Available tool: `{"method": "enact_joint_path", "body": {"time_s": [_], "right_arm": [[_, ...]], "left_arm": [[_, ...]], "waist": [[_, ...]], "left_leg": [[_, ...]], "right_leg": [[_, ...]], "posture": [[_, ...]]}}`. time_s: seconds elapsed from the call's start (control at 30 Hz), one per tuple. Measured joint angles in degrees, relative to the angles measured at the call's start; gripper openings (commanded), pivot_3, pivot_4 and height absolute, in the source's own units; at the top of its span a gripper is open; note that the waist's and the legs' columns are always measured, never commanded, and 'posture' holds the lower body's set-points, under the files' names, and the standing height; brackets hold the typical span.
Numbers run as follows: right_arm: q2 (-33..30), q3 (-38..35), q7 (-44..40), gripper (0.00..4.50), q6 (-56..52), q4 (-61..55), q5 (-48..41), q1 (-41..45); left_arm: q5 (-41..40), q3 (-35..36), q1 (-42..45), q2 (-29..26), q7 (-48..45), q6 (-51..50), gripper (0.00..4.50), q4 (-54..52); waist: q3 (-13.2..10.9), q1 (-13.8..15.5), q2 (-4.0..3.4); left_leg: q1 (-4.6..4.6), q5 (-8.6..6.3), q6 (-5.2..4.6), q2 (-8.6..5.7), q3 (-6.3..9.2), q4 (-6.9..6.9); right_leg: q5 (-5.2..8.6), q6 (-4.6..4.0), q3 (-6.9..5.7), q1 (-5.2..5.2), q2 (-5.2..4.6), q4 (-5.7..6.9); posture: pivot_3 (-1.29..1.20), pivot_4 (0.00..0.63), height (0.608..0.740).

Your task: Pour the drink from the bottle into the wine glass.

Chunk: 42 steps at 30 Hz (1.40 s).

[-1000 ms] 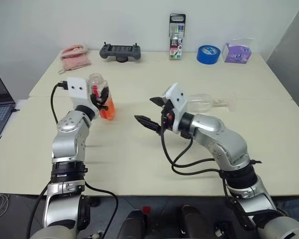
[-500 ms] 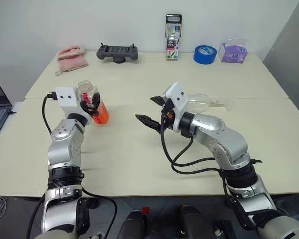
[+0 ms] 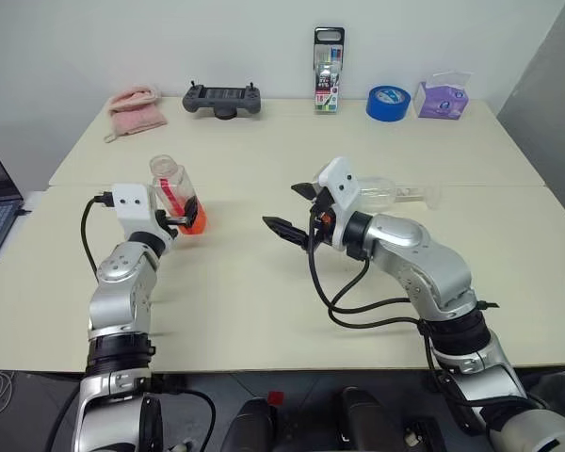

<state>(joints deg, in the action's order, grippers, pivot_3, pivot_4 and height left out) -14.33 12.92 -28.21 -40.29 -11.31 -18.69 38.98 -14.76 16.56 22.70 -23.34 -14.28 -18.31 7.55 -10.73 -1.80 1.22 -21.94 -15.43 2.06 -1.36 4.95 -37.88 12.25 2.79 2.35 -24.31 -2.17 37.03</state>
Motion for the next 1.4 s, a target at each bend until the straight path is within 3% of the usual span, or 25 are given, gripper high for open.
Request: {"method": "enact_joint_path", "body": {"time_s": [0.17, 0.37, 0.53, 0.83, 1.17, 1.4], "right_arm": [[-7.50, -1.34, -1.11, 4.50, 3.98, 3.85, 4.49, -0.52], [-20.77, -2.88, -3.51, 4.50, 11.34, 8.32, 11.98, -5.51], [-29.71, -1.21, -3.84, 4.50, 20.03, 14.04, 23.28, -5.04], [-23.67, 8.79, 2.13, 4.50, 34.03, 40.85, 40.31, 8.31], [-17.74, 14.46, 8.30, 4.50, 44.41, 63.79, 50.78, 17.88], [-12.71, 17.09, 11.73, 2.10, 46.89, 75.78, 55.40, 24.27]], "left_arm": [[-2.77, 0.49, -8.35, 0.14, -0.81, -4.17, 4.47, -9.13], [-6.92, -0.17, -23.36, 0.37, -5.10, -8.82, 4.47, -22.39], [-9.61, -9.25, -33.17, -2.12, -15.27, -10.12, 4.47, -30.95], [-9.65, -21.07, -17.78, -0.49, -16.95, -14.07, 4.47, -33.17], [-10.18, -21.86, -14.58, -0.45, -16.27, -17.79, 4.47, -35.23], [-9.37, -21.81, -14.06, -0.55, -16.11, -17.67, 4.50, -35.13]], "waist": [[0.00, 0.03, 0.00], [0.00, 0.06, 0.00], [0.00, 0.09, 0.00], [0.00, -0.01, 0.00], [0.00, -0.22, 0.00], [0.00, -0.26, 0.00]], "left_leg": [[0.00, -0.01, 0.00, -0.01, -0.07, 0.01], [0.02, -0.01, -0.01, 0.03, -0.20, 0.01], [0.13, -0.01, -0.02, 0.00, -0.30, -0.01], [0.15, -0.01, -0.01, -0.06, -0.36, 0.00], [0.17, -0.01, 0.00, -0.05, -0.32, 0.01], [0.17, -0.01, 0.01, -0.05, -0.32, 0.01]], "right_leg": [[0.01, 0.00, 0.02, 0.02, -0.02, -0.04], [0.03, -0.02, 0.13, 0.04, -0.04, -0.08], [0.13, -0.10, 0.12, 0.16, 0.01, -0.14], [0.09, -0.16, 0.19, 0.14, 0.14, -0.10], [0.09, -0.17, 0.21, 0.14, 0.14, -0.08], [0.09, -0.17, 0.23, 0.14, 0.13, -0.07]], "posture": [[0.00, 0.150, 0.740], [0.00, 0.150, 0.740], [0.00, 0.150, 0.740], [0.00, 0.150, 0.740], [0.00, 0.150, 0.740], [0.00, 0.150, 0.740]]}}
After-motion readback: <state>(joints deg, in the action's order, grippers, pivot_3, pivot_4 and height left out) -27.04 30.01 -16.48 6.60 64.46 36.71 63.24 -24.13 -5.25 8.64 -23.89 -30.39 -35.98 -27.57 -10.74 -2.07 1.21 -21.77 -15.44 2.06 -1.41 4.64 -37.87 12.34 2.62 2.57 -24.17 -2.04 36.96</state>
